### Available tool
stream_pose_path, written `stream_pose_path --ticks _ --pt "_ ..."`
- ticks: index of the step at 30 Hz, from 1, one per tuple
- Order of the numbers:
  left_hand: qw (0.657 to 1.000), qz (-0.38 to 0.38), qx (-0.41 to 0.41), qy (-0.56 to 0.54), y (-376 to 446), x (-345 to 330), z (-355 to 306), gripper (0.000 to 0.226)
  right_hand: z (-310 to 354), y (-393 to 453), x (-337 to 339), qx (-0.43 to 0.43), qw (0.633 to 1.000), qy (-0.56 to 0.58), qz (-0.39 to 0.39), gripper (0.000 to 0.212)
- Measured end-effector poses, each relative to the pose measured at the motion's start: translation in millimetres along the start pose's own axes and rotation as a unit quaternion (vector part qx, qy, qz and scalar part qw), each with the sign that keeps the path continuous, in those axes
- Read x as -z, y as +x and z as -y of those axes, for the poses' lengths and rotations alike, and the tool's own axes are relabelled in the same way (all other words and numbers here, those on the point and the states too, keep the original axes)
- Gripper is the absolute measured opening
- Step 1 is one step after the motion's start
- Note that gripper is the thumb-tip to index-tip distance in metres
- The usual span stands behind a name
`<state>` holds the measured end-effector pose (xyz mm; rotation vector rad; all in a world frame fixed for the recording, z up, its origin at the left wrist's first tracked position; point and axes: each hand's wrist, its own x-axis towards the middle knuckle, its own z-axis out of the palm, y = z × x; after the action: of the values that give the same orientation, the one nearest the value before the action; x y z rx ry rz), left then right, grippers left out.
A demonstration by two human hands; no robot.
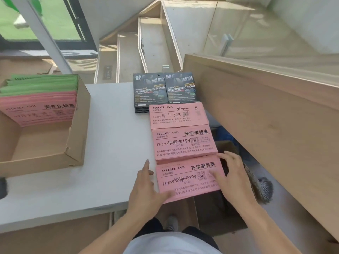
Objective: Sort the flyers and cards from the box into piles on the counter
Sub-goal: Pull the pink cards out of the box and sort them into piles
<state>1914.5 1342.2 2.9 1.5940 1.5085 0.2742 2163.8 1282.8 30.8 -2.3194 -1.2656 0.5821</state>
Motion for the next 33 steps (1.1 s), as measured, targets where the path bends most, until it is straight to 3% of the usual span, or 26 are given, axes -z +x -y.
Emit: stream_pose_path --ticks 2,6,12,18,23,27,30,33 --pt "0.997 0.012 -0.055 0.058 -7 -7 4 0.142 -7 -7 6 -0.021 0.997 -0.039 0.056 0.058" --pt "0.975 -0.009 -0.123 0.184 -13 -22 6 0.138 -11 -18 3 -0.019 0.985 -0.040 0.168 0.058" --pt "0.980 -0.040 -0.144 0.132 -5 -21 4 0.109 -12 -16 -10 0.003 0.994 -0.064 0.087 0.033" --pt "0.983 -0.032 -0.137 0.119 -4 -15 6 0.105 -9 -22 -20 0.014 0.993 -0.091 0.079 0.034" --pt "0.982 -0.015 -0.142 0.124 0 -12 10 0.111 7 -27 -28 0.060 0.979 -0.185 0.061 0.074" --pt "0.984 0.019 -0.137 0.112 5 -6 15 0.123 34 -28 -36 0.077 0.977 -0.156 0.127 0.087" --pt "0.987 0.023 -0.136 0.082 2 10 17 0.119 53 -23 -34 0.069 0.971 -0.166 0.155 0.087" --pt "0.988 -0.035 -0.149 0.026 0 41 20 0.096 89 -16 -34 0.097 0.978 -0.130 0.133 0.075"
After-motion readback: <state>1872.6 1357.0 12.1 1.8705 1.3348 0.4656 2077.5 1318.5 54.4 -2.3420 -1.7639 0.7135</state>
